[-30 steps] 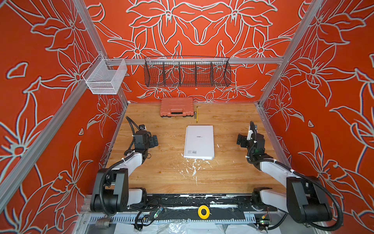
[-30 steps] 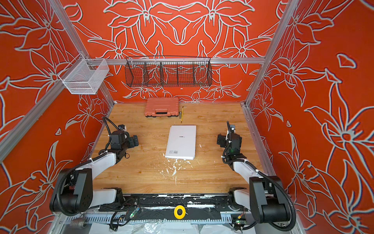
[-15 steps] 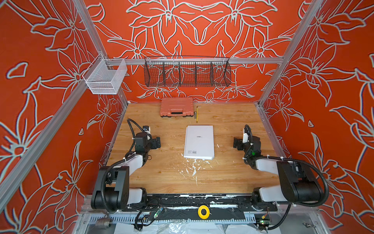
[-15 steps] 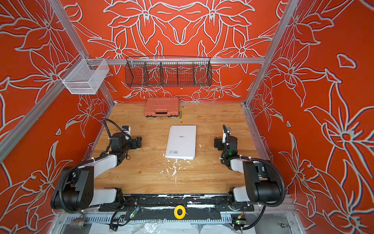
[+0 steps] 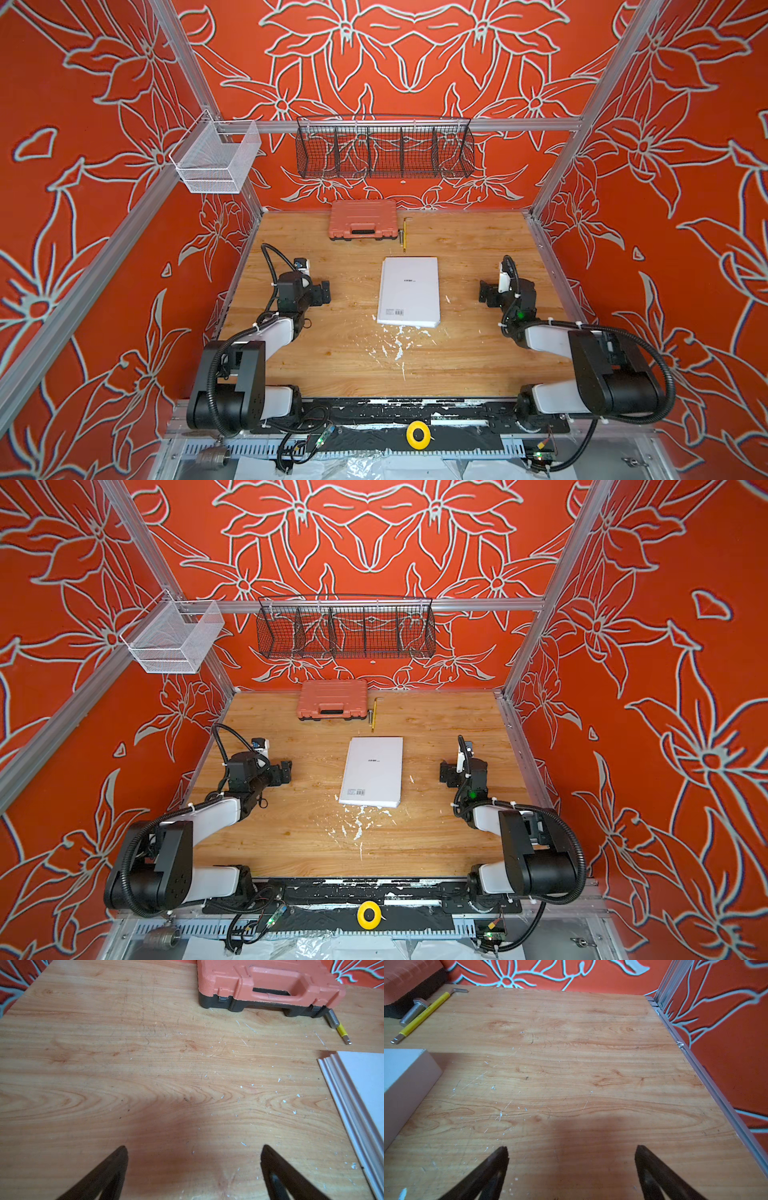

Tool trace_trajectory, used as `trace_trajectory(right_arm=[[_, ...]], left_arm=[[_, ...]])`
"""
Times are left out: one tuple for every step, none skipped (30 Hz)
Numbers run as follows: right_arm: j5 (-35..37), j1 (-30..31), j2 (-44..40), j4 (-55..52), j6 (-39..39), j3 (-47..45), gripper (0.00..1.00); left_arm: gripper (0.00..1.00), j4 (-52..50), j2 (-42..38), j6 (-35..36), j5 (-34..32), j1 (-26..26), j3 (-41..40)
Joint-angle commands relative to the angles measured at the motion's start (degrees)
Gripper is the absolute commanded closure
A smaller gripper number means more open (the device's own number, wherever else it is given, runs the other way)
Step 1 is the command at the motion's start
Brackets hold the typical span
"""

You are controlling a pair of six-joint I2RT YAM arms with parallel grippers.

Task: Place the photos into the photo albums
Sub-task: Reset both arms

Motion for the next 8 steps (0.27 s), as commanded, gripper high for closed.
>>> trace_trajectory(right_arm=[[-0.8, -0.1, 0.1, 0.3, -1.8, 1.6, 0.02], [-0.9, -0.2, 0.2, 0.2, -1.7, 1.7, 0.02], [-0.9, -0.1, 0.2, 0.2, -1.8, 1.7, 0.02], [-0.9, -0.1, 0.2, 0.1, -1.8, 1.7, 0.02], [-0.8, -0.2, 0.2, 0.1, -1.7, 1.7, 0.02], [-1.0, -0.1, 0.0, 0.4, -1.7, 1.5, 0.02], [-0.9, -0.1, -0.2, 0.8, -1.8, 1.2, 0.02], [-1.0, -0.1, -0.2, 1.2, -1.8, 0.9, 0.02]], left_arm=[[0.03, 1.7, -0.1, 1.1, 0.6, 0.2, -0.4], [0.03, 1.7, -0.1, 1.1, 0.6, 0.1, -0.4], [0.03, 1.7, -0.1, 1.1, 0.6, 0.1, -0.4], [0.03, 1.7, -0.1, 1.1, 0.6, 0.2, -0.4], [0.03, 1.7, -0.1, 1.1, 0.6, 0.1, -0.4], [0.03, 1.7, -0.2, 1.1, 0.6, 0.2, -0.5], [0.03, 1.7, -0.1, 1.1, 0.6, 0.1, -0.5], [0.03, 1.7, -0.1, 1.1, 0.6, 0.2, -0.4]])
